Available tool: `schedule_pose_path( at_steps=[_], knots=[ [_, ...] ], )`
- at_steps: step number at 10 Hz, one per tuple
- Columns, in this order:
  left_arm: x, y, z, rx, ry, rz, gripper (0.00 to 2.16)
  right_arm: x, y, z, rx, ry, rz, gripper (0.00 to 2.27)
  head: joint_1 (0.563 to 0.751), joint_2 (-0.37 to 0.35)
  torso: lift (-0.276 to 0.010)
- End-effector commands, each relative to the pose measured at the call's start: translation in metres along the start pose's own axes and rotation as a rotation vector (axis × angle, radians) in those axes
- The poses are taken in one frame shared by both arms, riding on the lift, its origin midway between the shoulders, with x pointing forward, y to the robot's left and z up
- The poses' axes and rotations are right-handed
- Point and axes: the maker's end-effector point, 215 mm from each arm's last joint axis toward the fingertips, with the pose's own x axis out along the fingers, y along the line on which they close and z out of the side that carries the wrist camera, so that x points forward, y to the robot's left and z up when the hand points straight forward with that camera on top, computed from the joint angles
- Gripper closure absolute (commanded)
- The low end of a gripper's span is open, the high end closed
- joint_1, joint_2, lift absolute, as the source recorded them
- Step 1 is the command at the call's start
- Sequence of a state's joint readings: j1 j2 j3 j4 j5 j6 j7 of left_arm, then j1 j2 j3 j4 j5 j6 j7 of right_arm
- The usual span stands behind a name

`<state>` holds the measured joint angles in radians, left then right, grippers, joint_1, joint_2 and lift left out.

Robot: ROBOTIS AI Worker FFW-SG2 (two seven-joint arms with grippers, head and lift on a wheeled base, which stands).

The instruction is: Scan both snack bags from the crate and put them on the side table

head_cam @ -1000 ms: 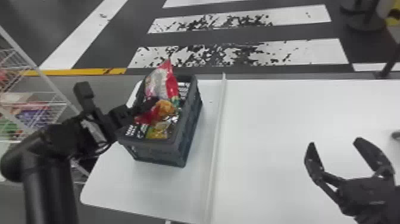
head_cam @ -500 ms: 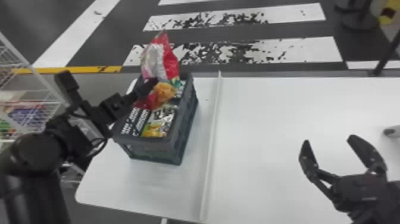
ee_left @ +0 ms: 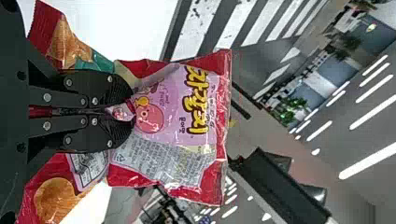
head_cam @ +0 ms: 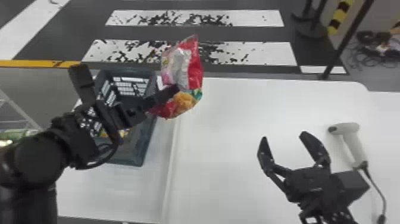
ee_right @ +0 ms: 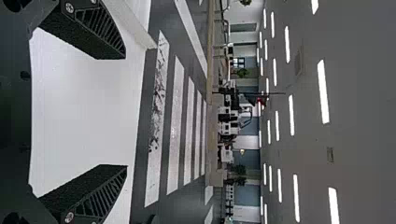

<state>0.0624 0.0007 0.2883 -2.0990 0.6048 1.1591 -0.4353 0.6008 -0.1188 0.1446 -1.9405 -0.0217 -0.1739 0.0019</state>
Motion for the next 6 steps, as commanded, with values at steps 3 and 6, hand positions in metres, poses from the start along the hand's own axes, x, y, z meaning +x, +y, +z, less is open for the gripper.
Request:
schedule_pose_path(
  at_steps=[3,6],
  knots=[
    [0.079,-0.021,-0.092,0.122,0.154,0.064,2.13,-0.005,-0.013,0.016,0.011,-0.047,-0.055,0.09,0.695,-0.097,-0.087],
    [0.133,-0.025,-0.159,0.152,0.229,0.070,2.13,-0.006,-0.018,0.021,0.018,-0.055,-0.080,0.10,0.695,-0.186,-0.087]
  ],
)
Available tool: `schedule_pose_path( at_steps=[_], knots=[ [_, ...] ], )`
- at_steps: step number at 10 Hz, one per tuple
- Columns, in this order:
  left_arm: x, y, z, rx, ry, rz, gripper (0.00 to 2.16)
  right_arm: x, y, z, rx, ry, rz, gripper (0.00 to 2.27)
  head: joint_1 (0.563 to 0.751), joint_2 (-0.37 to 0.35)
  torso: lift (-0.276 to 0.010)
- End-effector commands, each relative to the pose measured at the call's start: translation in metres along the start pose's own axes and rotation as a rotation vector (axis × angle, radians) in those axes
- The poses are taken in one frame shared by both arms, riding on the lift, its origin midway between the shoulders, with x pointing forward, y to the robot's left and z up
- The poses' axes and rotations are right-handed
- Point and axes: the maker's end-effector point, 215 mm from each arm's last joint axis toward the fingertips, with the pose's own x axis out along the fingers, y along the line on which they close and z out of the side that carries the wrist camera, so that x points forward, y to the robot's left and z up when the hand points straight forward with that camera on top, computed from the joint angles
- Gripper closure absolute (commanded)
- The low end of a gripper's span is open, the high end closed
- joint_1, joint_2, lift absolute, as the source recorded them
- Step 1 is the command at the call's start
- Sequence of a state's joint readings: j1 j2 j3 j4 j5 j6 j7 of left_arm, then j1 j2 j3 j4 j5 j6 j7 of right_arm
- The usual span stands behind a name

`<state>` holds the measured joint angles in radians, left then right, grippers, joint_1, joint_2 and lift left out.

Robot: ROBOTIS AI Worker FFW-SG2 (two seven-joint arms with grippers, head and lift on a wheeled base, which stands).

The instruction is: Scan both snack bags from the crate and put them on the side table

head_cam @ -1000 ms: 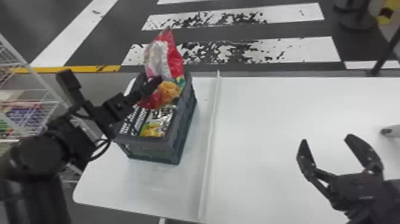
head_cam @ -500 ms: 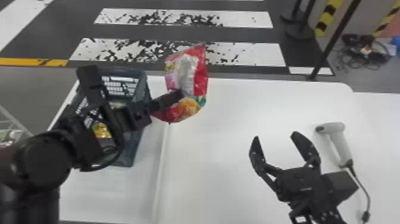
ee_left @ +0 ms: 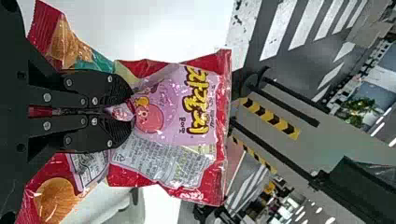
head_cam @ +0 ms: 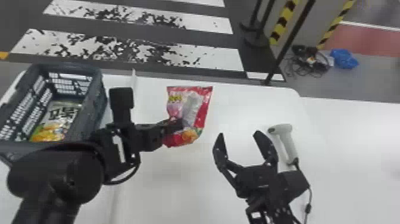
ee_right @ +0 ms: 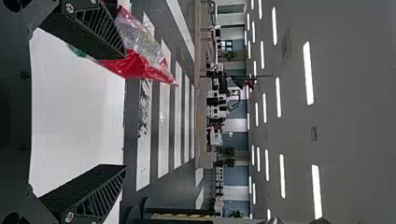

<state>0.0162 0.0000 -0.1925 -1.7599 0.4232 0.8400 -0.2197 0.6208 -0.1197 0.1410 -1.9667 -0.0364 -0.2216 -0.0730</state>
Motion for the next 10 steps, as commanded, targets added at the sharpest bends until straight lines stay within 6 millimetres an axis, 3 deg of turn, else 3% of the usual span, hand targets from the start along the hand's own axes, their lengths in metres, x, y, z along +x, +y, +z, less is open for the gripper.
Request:
schedule_pose_path(
  at_steps=[1,2,3,4,7,9,10],
  knots=[
    [0.024,-0.024,-0.027,0.011,0.037,-0.044,2.05,0.000,0.000,0.002,0.001,-0.004,-0.002,0.10,0.695,-0.224,-0.087],
    [0.031,-0.043,-0.037,-0.010,0.044,-0.077,1.66,-0.001,-0.001,0.002,0.003,-0.004,-0.009,0.10,0.695,-0.258,-0.087],
    [0.035,-0.053,-0.039,-0.060,0.032,-0.080,0.58,-0.001,-0.002,0.001,0.002,-0.001,-0.010,0.10,0.695,-0.276,-0.087],
    [0.036,-0.057,-0.042,-0.064,0.038,-0.080,0.00,-0.001,-0.002,0.001,0.003,-0.001,-0.011,0.10,0.695,-0.302,-0.087],
    [0.028,-0.049,-0.052,-0.112,0.040,-0.056,0.04,0.000,-0.003,0.002,0.011,-0.002,-0.009,0.10,0.695,-0.322,-0.087],
    [0.010,-0.052,-0.027,-0.079,-0.028,-0.044,0.04,-0.001,-0.003,0.004,0.012,-0.005,-0.007,0.10,0.695,-0.319,-0.087],
    [-0.005,-0.052,-0.004,-0.004,-0.083,-0.010,0.04,-0.001,-0.003,0.004,0.012,-0.004,-0.006,0.10,0.695,-0.312,-0.087]
  ],
)
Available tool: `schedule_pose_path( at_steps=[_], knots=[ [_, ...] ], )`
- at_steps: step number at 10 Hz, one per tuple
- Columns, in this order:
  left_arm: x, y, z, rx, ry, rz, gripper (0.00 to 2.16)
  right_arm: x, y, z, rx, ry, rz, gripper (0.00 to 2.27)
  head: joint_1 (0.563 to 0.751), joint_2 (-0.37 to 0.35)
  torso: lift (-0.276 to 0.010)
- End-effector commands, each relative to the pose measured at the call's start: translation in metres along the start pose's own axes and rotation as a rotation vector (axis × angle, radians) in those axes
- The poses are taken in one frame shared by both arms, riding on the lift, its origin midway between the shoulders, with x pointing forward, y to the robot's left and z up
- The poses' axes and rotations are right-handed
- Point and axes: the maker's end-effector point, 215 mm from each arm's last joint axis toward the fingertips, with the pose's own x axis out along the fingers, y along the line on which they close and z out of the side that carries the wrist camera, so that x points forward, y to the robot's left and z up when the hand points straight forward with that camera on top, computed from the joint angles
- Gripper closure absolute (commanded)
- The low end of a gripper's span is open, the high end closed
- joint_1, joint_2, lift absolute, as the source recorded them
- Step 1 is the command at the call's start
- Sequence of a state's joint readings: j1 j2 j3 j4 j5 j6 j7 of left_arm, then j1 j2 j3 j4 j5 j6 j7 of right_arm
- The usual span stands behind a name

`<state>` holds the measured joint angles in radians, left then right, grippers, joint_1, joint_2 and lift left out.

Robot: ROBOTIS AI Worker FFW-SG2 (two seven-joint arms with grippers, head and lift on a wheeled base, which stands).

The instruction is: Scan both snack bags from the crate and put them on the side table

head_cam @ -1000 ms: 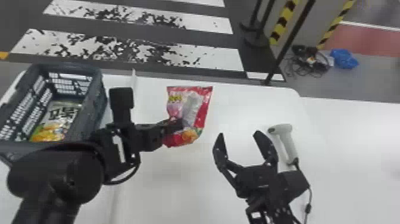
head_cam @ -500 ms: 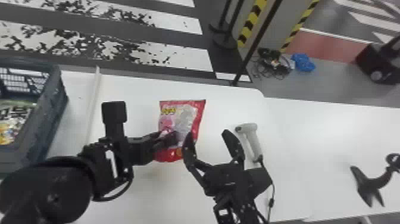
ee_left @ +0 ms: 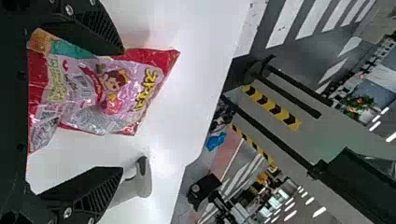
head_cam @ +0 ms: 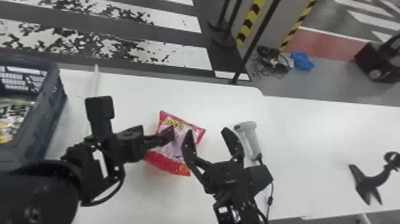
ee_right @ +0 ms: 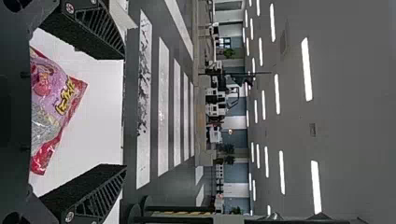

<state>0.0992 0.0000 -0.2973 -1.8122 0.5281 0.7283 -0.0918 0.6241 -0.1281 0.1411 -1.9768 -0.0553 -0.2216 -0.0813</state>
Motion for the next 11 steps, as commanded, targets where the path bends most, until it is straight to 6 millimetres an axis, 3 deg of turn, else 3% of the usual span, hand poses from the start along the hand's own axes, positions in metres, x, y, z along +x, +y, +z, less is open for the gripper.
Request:
schedule_pose_path(
  at_steps=[1,3,5,6,8,10,11],
  knots=[
    [-0.029,0.008,0.040,0.107,-0.094,0.074,0.04,0.000,0.000,0.000,-0.001,0.001,0.004,0.11,0.695,-0.297,-0.087],
    [-0.087,0.059,0.085,0.254,-0.196,0.252,0.04,0.002,0.005,0.003,0.001,-0.005,0.014,0.17,0.695,-0.245,-0.087],
    [-0.153,0.117,0.123,0.387,-0.307,0.419,0.05,0.004,0.011,0.004,0.001,-0.007,0.030,0.42,0.695,-0.109,-0.087],
    [-0.185,0.137,0.137,0.412,-0.362,0.457,0.08,0.006,0.014,0.006,-0.001,-0.012,0.042,0.62,0.695,-0.048,-0.087],
    [-0.238,0.161,0.150,0.467,-0.441,0.502,0.09,0.011,0.024,-0.005,-0.006,0.029,0.077,1.68,0.695,0.037,-0.087],
    [-0.273,0.175,0.151,0.470,-0.473,0.541,0.09,0.015,0.060,-0.023,-0.005,0.094,0.217,2.07,0.695,0.146,-0.087],
    [-0.276,0.178,0.147,0.462,-0.468,0.545,0.09,0.017,0.078,-0.040,-0.012,0.158,0.271,2.13,0.695,0.176,-0.087]
  ],
)
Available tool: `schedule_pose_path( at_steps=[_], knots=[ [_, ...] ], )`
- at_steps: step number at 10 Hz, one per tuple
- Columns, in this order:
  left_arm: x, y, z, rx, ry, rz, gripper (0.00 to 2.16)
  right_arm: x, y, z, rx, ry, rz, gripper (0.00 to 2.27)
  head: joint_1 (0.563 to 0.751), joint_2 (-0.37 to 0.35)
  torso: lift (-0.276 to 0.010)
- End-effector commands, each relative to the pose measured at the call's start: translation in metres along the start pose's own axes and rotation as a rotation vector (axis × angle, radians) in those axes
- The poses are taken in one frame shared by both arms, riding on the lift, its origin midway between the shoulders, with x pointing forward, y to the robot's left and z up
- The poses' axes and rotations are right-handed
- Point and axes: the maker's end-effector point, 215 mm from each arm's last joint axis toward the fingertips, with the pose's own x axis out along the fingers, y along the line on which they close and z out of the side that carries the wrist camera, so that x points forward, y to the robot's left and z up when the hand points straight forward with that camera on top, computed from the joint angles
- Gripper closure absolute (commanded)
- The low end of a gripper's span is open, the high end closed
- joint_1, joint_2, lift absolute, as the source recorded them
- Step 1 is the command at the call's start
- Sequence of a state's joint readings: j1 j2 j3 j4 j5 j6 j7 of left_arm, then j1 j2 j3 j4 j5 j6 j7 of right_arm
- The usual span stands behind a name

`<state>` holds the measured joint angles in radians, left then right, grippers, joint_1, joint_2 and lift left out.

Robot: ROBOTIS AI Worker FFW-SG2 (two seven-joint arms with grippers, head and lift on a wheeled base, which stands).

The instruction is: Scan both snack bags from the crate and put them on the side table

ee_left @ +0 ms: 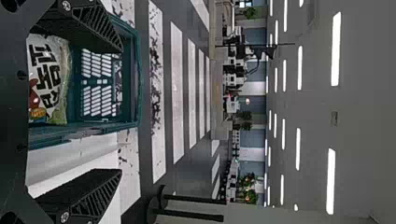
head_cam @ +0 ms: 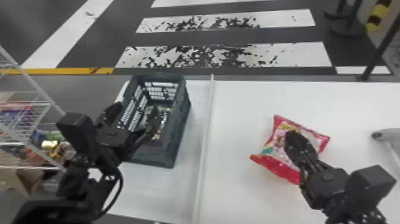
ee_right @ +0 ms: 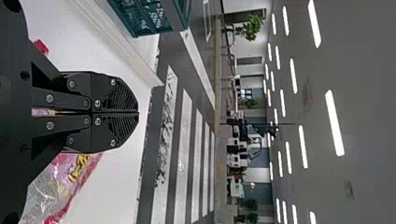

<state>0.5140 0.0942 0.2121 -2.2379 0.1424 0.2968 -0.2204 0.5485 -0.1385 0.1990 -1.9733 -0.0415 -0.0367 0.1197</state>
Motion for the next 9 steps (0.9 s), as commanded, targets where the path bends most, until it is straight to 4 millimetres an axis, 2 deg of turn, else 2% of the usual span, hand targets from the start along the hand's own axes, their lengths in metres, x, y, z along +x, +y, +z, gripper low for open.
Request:
schedule_pose_path(
  at_steps=[1,2,3,5,6,7,9],
  knots=[
    [-0.004,0.001,-0.005,-0.010,0.005,0.004,0.09,0.014,0.023,-0.026,-0.015,0.093,0.059,2.13,0.695,0.226,-0.087],
    [-0.004,-0.002,-0.010,-0.017,0.014,-0.003,0.09,0.023,0.030,-0.038,-0.030,0.123,0.076,2.13,0.695,0.255,-0.087],
    [-0.004,-0.004,-0.013,-0.020,0.020,-0.008,0.09,0.031,0.026,-0.049,-0.048,0.154,0.075,2.13,0.695,0.274,-0.087],
    [-0.006,-0.006,-0.018,-0.023,0.029,-0.014,0.10,0.046,0.009,-0.083,-0.076,0.220,0.054,2.13,0.695,0.272,-0.087],
    [-0.006,-0.006,-0.021,-0.024,0.035,-0.013,0.10,0.049,-0.005,-0.097,-0.088,0.240,0.024,2.13,0.695,0.267,-0.087],
    [-0.006,-0.005,-0.023,-0.025,0.039,-0.013,0.10,0.050,-0.016,-0.100,-0.088,0.242,-0.002,2.13,0.695,0.253,-0.087],
    [-0.006,-0.007,-0.029,-0.033,0.048,-0.012,0.10,0.046,-0.019,-0.125,-0.082,0.273,-0.014,2.13,0.695,0.227,-0.087]
  ],
)
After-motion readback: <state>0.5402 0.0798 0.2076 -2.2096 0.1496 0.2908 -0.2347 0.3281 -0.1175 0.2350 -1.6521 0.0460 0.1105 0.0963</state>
